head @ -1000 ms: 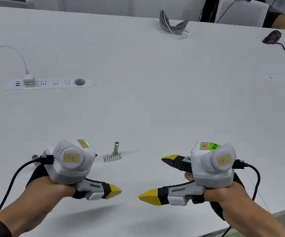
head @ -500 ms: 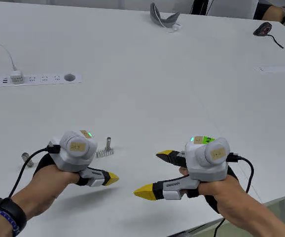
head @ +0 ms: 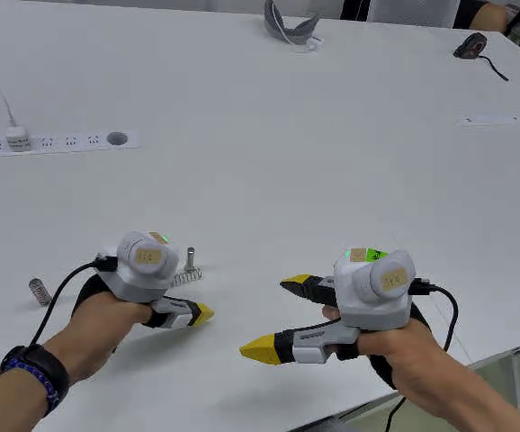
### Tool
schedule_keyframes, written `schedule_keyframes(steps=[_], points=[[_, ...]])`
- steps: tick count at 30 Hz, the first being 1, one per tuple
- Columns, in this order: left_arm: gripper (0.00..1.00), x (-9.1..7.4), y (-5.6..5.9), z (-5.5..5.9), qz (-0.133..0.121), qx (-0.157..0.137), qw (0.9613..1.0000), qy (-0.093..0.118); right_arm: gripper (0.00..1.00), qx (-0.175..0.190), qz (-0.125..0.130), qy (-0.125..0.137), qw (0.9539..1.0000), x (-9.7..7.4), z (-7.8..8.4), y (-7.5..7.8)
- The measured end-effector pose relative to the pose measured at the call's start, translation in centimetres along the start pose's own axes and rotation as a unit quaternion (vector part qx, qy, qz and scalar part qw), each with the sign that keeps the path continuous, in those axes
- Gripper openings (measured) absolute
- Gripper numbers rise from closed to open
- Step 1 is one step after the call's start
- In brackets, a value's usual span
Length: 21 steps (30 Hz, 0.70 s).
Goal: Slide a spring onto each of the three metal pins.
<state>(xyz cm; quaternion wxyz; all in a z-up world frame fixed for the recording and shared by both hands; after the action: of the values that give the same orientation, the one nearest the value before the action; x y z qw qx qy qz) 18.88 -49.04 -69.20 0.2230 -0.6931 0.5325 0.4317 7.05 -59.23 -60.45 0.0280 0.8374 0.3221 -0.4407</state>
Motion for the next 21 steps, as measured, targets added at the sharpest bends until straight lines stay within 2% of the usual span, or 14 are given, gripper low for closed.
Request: schedule_keyframes(steps=[3,8,10,16,19,21], points=[[0.51,0.5,-0.3,0.2,-0.012,0.0,0.9999,-0.008,0.77,0.004,-0.004,0.005,1.0,-0.1,-0.1,0.0],[0.41,0.6,-0.7,-0.1,-0.024,-0.013,0.9996,0.002,0.76,0.009,-0.003,0.009,0.9999,-0.2,-0.1,0.2],[0.35,0.7,-1.1,-0.2,-0.038,-0.015,0.9991,0.002,0.76,0.008,-0.002,0.008,0.9999,-0.2,-0.2,0.2],[0.22,0.7,-1.2,0.0,-0.059,-0.003,0.9982,-0.002,0.76,0.008,-0.001,0.01,0.9999,-0.3,-0.3,0.3],[0.11,0.7,-1.3,0.2,-0.071,0.004,0.9974,-0.006,0.76,0.008,-0.001,0.009,0.9999,-0.2,-0.3,0.3],[0.11,0.5,-1.2,0.4,-0.069,0.004,0.9976,-0.006,0.76,0.007,-0.002,0.009,0.9999,-0.2,-0.3,0.2]])
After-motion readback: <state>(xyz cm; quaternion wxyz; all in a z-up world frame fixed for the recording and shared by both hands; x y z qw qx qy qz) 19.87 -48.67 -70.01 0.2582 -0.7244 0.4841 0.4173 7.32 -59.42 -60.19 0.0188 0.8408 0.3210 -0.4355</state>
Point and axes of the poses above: the centre of the closed fingertips' face, and the gripper's own axes: x roughly forward along the fingers, y roughly to its right, z roughly out of its underside, the point moved 5 cm from there along -x, roughly backward along the fingers, and after that the axes turned 13 degrees about -y, right-handed, at the moved point
